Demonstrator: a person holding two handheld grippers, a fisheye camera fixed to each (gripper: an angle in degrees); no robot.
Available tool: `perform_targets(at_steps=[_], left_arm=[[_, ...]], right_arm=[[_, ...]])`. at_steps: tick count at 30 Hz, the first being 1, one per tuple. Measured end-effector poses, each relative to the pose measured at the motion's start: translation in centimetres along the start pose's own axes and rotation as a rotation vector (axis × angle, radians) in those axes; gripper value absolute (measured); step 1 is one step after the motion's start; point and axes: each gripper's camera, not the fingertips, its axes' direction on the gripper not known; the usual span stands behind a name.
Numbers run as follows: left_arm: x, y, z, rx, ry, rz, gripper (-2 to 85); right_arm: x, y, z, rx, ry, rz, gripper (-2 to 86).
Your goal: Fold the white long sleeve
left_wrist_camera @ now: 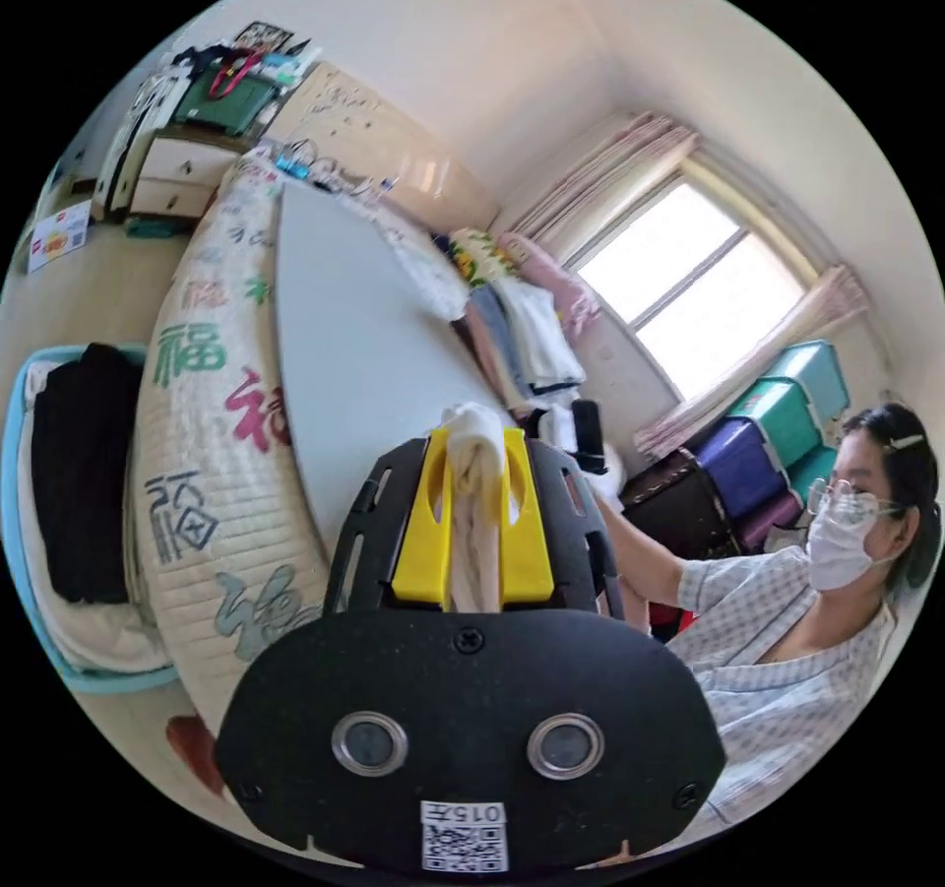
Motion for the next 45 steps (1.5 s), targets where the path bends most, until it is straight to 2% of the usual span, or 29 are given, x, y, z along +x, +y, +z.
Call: perform_targets(at_steps=[5,13,18,22,24,28,31,32,33,35,36,38,41,45], left_arm=[[7.8,-0.5,0.2,0.09,0.102,0.136,6.4],[26.5,-2.4,3.4,0.105,0.201,0.505,6.3],[35.6,-2.2,9.0,0.113,0.31,0.622,6.3],[38.0,-2.4,14.3,0.076,0.404,0.597,6.4],[38.1,-2.6,19.1,0.017,0.443,0.534,6.4],[35.7,-2.7,27.6,-0.077,0.387,0.393,6.5],[31.1,-2.3,36.0,-0.177,0.236,0.259,7.5],[29.0,-1.8,39.6,-0.233,0.125,0.234,8.3],[26.8,-1.0,42.9,-0.315,-0.035,0.207,8.8],[24.4,0.1,46.3,-0.431,-0.168,0.17,9.5],[23.8,0.6,47.2,-0.451,-0.178,0.189,9.9],[23.8,0.8,47.3,-0.43,-0.17,0.236,10.4],[24.3,0.0,47.5,-0.442,-0.174,0.285,11.2],[25.7,-2.6,45.8,-0.3,-0.24,0.355,10.9]], right_arm=[[1.4,7.1,-9.0,0.266,-0.227,0.034,0.5],[-6.0,20.2,-26.3,0.612,-0.197,-0.259,-0.2],[-12.6,29.2,-38.0,0.767,0.024,-0.373,-0.4],[-16.1,34.1,-43.8,0.816,0.204,-0.385,-0.5],[-16.7,35.4,-45.7,0.8,0.376,-0.343,-0.5],[-12.0,34.2,-45.6,0.679,0.569,-0.149,-0.4],[-3.6,31.8,-43.0,0.51,0.694,0.108,-0.3],[-0.9,31.2,-41.5,0.465,0.747,0.176,-0.3],[0.5,30.9,-39.9,0.456,0.788,0.213,-0.4],[1.1,30.0,-37.2,0.435,0.782,0.17,-0.4],[1.5,29.3,-35.3,0.423,0.781,0.145,-0.5],[2.9,28.3,-32.2,0.372,0.824,0.138,-0.5],[8.6,28.3,-27.5,0.249,0.855,0.262,-0.8],[8.6,29.3,-28.2,0.32,0.797,0.272,-1.0]])
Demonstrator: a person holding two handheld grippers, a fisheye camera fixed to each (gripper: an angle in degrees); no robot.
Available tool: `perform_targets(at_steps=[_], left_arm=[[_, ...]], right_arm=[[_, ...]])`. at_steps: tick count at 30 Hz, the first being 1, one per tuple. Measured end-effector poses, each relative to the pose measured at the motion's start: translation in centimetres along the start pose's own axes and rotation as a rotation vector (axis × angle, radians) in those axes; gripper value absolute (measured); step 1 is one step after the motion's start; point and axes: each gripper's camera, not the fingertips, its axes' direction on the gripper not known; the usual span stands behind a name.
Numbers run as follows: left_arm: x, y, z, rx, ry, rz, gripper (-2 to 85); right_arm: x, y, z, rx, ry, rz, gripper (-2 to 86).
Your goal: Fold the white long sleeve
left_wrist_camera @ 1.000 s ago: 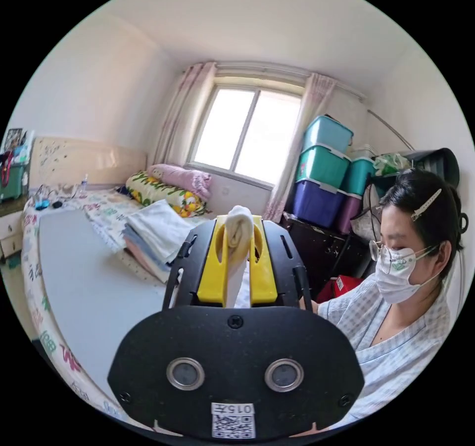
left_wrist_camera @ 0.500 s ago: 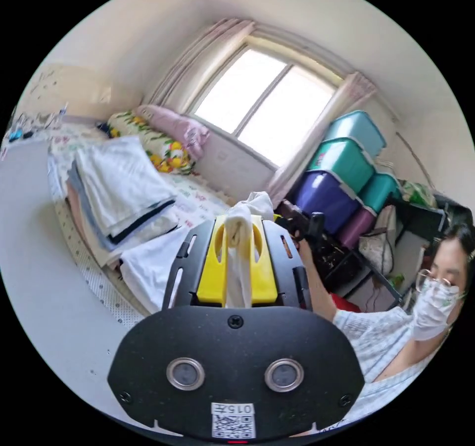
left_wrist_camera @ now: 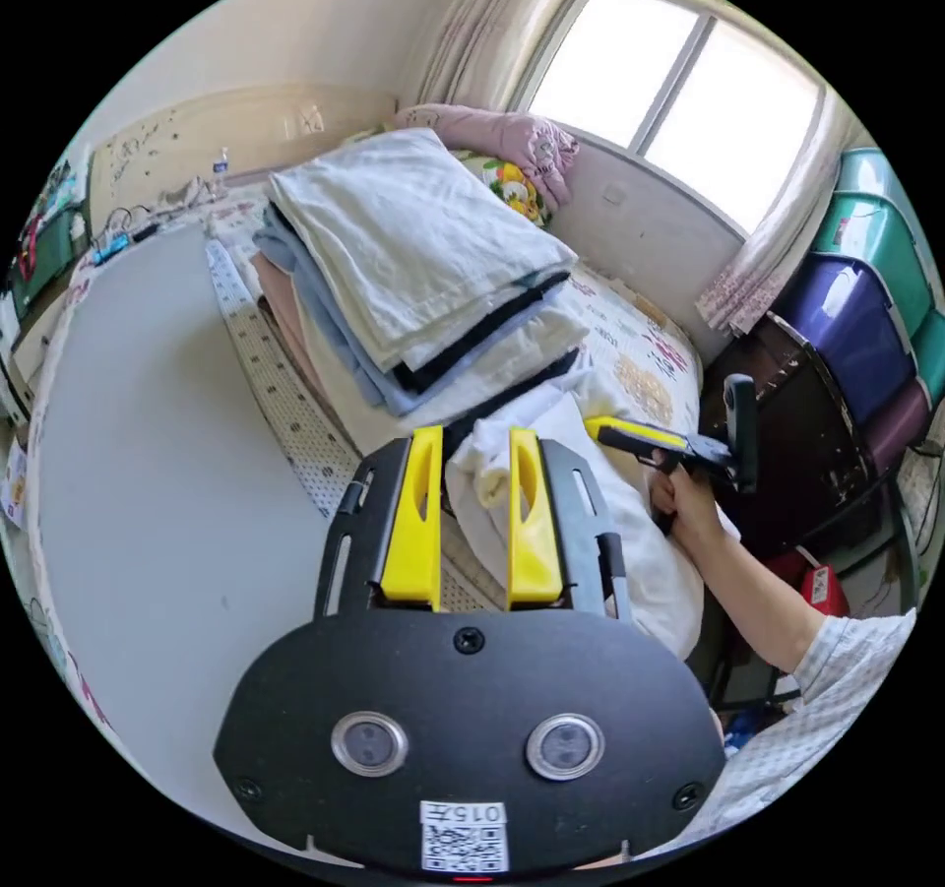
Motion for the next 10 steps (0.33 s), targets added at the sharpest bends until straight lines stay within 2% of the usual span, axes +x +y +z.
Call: perform_targets(at_steps=[5,10], left_arm=[[-2.8,-3.5,-0.5,0.174,-0.111,-0.109,13.0],[-6.7,-5.0,2.7,0.18,0.023,-0.311,9.6]], right_arm=[[-1.5,0.6,-0.8,0.036,0.051,-0.047,-0.8],[-3.0,0.6,-1.6,0.063,0.112,-0.094,-0.6]])
